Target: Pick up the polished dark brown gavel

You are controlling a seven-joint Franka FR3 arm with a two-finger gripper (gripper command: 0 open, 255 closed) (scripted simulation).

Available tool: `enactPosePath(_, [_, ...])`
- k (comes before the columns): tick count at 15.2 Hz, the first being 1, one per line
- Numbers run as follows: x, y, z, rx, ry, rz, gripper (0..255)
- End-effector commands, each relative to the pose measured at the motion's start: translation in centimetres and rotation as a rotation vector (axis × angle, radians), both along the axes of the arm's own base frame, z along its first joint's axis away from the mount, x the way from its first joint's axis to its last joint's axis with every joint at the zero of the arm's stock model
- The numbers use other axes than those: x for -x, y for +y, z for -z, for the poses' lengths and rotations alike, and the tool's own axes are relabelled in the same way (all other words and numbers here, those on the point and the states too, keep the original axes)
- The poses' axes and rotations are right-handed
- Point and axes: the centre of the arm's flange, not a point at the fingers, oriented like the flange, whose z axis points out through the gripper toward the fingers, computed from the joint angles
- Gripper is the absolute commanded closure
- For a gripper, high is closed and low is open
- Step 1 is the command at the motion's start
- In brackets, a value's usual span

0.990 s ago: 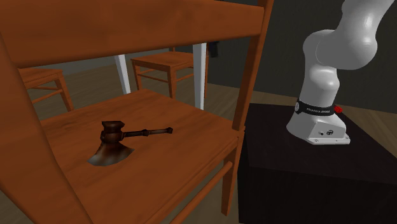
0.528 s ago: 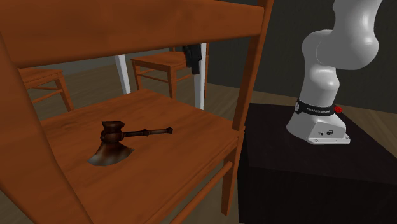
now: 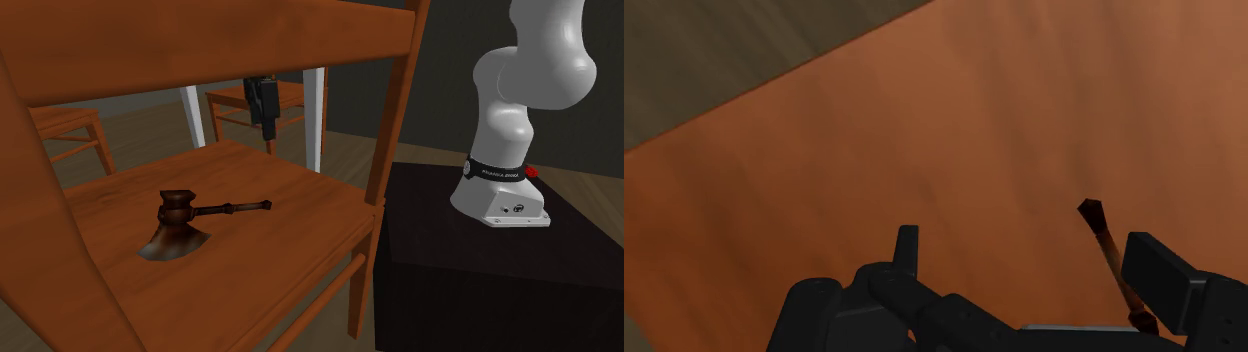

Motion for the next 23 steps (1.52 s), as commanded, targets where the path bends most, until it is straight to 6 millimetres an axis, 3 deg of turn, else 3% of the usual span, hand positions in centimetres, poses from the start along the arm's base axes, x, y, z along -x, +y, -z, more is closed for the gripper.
enactPosePath(1, [0.2, 4.6, 2.7, 0.001, 0.024, -0.112, 0])
enactPosePath(10, [-1.7, 14.2, 6.8, -0.022, -0.007, -0.347, 0])
enactPosePath(19, [-1.7, 14.2, 10.8, -0.022, -0.007, -0.347, 0])
enactPosePath(20, [-1.5, 14.2, 11.1, -0.021, -0.008, -0.348, 255])
enactPosePath(23, [-2.7, 13.8, 10.5, -0.021, -0.006, -0.347, 255])
